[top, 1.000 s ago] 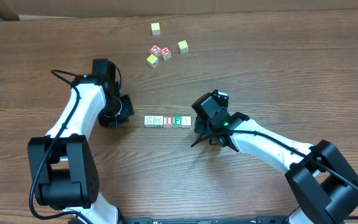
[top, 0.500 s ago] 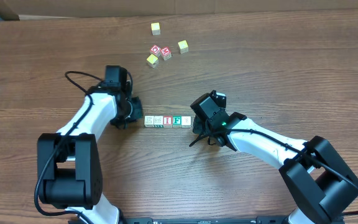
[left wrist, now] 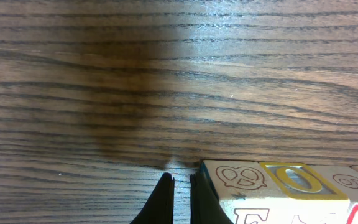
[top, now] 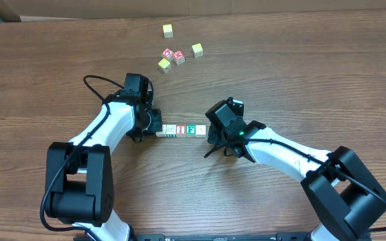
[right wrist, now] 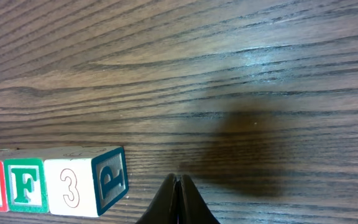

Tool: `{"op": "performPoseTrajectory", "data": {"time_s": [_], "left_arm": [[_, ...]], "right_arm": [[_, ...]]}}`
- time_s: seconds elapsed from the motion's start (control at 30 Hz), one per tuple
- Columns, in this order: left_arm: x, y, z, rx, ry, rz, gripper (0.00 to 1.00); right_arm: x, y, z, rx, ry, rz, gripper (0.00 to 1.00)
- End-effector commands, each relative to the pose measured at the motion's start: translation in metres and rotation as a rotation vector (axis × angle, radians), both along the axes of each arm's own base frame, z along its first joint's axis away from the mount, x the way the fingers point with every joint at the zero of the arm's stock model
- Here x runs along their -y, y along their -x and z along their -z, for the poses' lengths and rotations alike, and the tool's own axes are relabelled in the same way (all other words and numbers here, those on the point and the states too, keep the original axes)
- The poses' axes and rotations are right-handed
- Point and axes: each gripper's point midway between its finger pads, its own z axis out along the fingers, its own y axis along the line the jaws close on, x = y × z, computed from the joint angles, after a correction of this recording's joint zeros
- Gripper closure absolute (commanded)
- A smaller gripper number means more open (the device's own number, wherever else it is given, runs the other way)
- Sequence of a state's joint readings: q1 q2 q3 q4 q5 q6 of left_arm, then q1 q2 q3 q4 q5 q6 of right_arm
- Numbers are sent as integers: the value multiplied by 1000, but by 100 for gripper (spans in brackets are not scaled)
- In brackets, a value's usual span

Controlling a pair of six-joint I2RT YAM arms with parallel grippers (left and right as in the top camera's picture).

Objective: Flip 5 blocks
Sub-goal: 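Press the row between the left and right grippers from both ends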

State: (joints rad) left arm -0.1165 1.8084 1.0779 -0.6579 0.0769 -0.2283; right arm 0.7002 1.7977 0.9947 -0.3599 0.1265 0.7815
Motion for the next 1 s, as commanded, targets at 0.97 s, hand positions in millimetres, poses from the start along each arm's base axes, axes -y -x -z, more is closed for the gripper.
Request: {"op": "performPoseTrajectory", "data": {"time_s": [0.97], "left_arm": [[-2, 5, 4, -9, -22, 67, 96]], "right_arm": [[-28, -5, 2, -13, -112, -44, 96]]}}
